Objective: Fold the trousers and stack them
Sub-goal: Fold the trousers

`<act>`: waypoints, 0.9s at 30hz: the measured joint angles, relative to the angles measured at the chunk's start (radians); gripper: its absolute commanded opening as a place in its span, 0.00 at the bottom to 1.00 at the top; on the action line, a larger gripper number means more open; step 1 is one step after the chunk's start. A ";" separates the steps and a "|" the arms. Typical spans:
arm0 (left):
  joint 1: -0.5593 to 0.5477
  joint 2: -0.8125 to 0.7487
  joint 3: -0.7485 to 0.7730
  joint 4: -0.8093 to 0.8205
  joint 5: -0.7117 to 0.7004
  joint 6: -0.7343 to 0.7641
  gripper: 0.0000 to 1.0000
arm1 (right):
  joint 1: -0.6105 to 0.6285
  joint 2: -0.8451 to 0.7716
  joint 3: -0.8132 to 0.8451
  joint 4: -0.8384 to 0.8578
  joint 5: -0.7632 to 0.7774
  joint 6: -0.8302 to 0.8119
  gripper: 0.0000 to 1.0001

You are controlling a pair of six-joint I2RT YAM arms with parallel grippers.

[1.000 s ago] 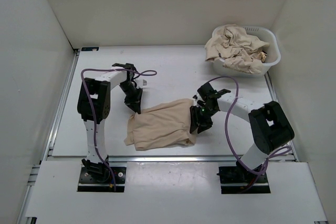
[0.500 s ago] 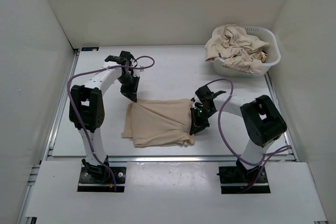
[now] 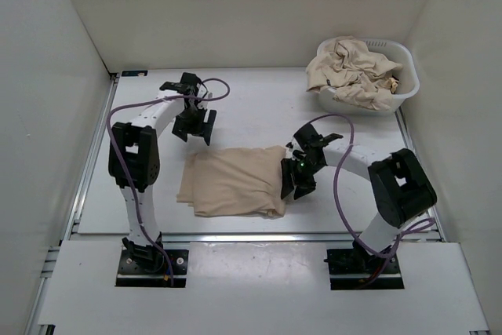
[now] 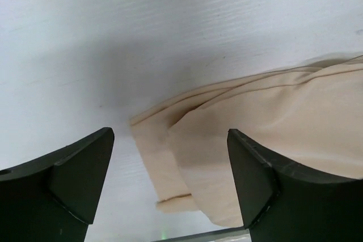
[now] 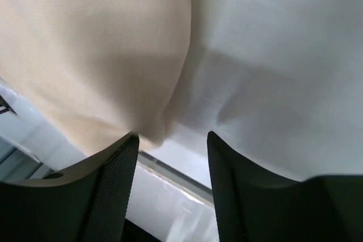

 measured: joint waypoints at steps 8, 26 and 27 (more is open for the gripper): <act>0.018 -0.297 -0.151 0.036 -0.041 -0.001 0.93 | -0.069 -0.098 0.162 -0.082 0.092 0.003 0.65; -0.094 -0.483 -0.713 0.089 0.113 -0.003 0.74 | -0.129 0.346 0.485 -0.030 0.125 0.167 0.22; -0.100 -0.470 -0.722 0.103 0.115 -0.006 0.64 | -0.130 0.346 0.485 -0.028 0.122 0.173 0.12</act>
